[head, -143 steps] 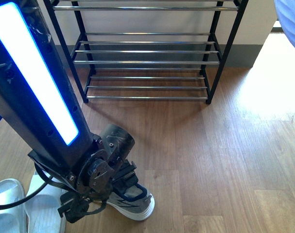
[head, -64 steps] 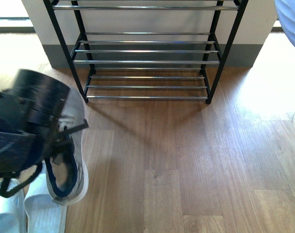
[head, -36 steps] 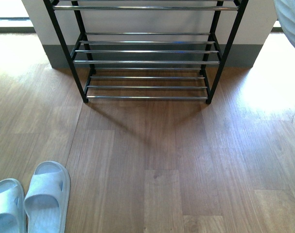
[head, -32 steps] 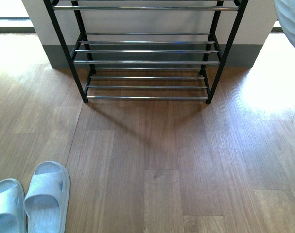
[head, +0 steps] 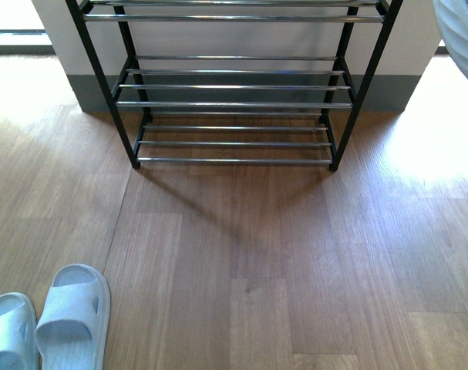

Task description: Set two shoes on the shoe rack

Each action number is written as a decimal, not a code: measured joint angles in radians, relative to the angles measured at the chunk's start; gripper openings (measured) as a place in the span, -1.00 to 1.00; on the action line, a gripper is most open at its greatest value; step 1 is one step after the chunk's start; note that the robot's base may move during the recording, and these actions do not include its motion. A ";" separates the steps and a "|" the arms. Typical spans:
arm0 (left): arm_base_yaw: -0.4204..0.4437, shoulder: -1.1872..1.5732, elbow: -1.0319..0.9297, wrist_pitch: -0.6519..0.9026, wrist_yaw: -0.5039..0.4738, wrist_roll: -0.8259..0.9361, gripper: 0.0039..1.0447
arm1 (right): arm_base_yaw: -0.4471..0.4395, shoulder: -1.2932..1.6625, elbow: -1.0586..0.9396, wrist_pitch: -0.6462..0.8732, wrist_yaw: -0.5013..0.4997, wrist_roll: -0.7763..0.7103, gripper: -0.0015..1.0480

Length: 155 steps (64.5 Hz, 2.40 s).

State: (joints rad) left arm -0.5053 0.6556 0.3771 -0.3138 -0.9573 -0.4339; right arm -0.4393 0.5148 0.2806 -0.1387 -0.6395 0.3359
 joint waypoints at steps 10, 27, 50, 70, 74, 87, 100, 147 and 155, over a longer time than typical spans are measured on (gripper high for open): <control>0.000 0.000 0.000 0.000 0.000 0.000 -0.98 | 0.000 0.000 0.000 0.000 0.000 0.000 -0.97; 0.000 0.001 0.000 0.000 0.002 0.000 -0.98 | 0.000 0.001 0.000 0.000 0.005 0.000 -0.97; -0.001 0.001 -0.001 0.000 0.000 0.000 -0.98 | 0.000 0.000 -0.001 0.000 0.000 -0.001 -0.97; -0.002 0.002 -0.001 0.000 0.001 0.000 -0.98 | 0.000 0.000 -0.002 0.000 0.001 -0.002 -0.97; -0.002 0.002 -0.001 0.000 0.000 0.000 -0.98 | 0.000 0.000 -0.002 0.000 0.001 -0.002 -0.97; -0.001 0.002 -0.001 0.000 -0.001 0.000 -0.98 | 0.000 0.000 -0.002 0.000 -0.001 -0.003 -0.97; -0.001 0.002 -0.001 0.000 -0.004 0.000 -0.98 | 0.000 0.000 -0.002 0.000 -0.007 -0.006 -0.97; -0.003 0.003 -0.001 0.000 0.006 0.000 -0.98 | 0.000 0.001 -0.002 0.000 0.003 -0.008 -0.97; -0.003 0.003 -0.001 0.000 0.006 0.000 -0.98 | 0.000 0.001 -0.002 0.000 0.003 -0.008 -0.97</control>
State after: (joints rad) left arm -0.5083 0.6590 0.3759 -0.3141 -0.9508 -0.4335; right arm -0.4397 0.5156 0.2787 -0.1387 -0.6361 0.3283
